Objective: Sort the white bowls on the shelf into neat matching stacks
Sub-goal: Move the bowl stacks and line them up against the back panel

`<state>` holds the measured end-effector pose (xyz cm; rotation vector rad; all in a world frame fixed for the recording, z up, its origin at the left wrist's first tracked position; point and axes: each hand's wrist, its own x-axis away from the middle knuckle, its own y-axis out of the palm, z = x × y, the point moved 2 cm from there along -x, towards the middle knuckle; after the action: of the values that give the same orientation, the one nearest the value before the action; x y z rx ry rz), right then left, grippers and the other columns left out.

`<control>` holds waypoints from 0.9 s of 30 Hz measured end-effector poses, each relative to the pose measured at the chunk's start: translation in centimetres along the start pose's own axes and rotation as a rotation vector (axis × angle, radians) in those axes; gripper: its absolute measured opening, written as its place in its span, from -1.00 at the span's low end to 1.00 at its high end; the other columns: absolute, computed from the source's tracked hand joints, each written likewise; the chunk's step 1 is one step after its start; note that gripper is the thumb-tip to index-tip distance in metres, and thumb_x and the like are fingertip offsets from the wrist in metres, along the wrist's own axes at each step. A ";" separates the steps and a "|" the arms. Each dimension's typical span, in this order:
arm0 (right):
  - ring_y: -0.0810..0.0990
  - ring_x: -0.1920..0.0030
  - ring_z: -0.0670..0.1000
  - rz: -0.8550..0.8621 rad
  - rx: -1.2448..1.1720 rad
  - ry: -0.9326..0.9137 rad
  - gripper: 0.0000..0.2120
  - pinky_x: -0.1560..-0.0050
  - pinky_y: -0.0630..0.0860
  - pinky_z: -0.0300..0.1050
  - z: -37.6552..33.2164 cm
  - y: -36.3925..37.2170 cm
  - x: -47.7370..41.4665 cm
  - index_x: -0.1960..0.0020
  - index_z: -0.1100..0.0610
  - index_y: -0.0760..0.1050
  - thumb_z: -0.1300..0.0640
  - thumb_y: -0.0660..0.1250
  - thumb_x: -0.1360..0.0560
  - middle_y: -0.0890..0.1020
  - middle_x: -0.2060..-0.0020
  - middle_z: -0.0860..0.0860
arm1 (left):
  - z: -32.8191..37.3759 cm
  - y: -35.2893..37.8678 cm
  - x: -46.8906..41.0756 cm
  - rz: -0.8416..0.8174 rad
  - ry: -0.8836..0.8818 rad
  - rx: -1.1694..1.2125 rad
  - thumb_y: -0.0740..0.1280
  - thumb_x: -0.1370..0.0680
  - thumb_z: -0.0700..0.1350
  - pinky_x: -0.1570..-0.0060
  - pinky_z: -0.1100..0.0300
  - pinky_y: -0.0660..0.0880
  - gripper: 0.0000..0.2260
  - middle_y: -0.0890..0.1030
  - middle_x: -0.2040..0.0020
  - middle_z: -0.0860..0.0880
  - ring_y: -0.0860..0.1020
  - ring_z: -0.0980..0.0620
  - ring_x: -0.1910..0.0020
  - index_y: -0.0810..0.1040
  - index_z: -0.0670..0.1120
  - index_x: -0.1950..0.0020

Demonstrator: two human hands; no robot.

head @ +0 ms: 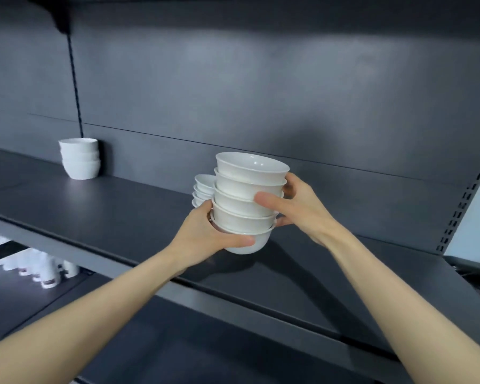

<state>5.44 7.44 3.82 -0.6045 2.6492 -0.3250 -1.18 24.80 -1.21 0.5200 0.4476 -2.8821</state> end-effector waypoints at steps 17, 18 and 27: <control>0.59 -0.14 -0.04 -0.170 -0.092 -0.077 -0.42 0.13 0.66 0.00 -7.5 29.8 -8.1 -0.34 0.03 0.38 0.06 0.50 -0.38 0.57 -0.18 -0.03 | -6.6 -30.3 5.6 0.197 -0.050 -0.123 0.65 -0.20 -0.11 0.21 0.47 0.47 -0.43 0.68 0.05 0.15 0.61 0.31 0.09 0.53 0.01 -0.15; 0.59 -0.13 -0.05 -0.182 -0.097 -0.074 -0.43 0.13 0.66 0.00 -7.7 31.3 -8.7 -0.34 0.03 0.38 0.07 0.49 -0.38 0.57 -0.18 -0.03 | -7.1 -31.8 5.6 0.201 -0.058 -0.127 0.65 -0.20 -0.10 0.21 0.47 0.48 -0.42 0.68 0.04 0.13 0.61 0.30 0.09 0.53 0.00 -0.15; 0.61 -0.09 -0.05 -0.208 -0.081 -0.096 -0.48 0.05 0.64 0.13 -9.1 41.7 -17.7 -0.30 0.01 0.39 0.09 0.48 -0.39 0.60 -0.11 -0.07 | -12.0 -43.7 1.2 0.243 -0.079 -0.129 0.66 -0.14 -0.03 0.18 0.41 0.50 -0.37 0.68 0.02 0.11 0.61 0.27 0.08 0.53 0.00 -0.15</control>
<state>0.92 53.42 4.93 -0.9015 2.5224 -0.2414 -8.42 69.51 -0.97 0.4066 0.5144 -2.6106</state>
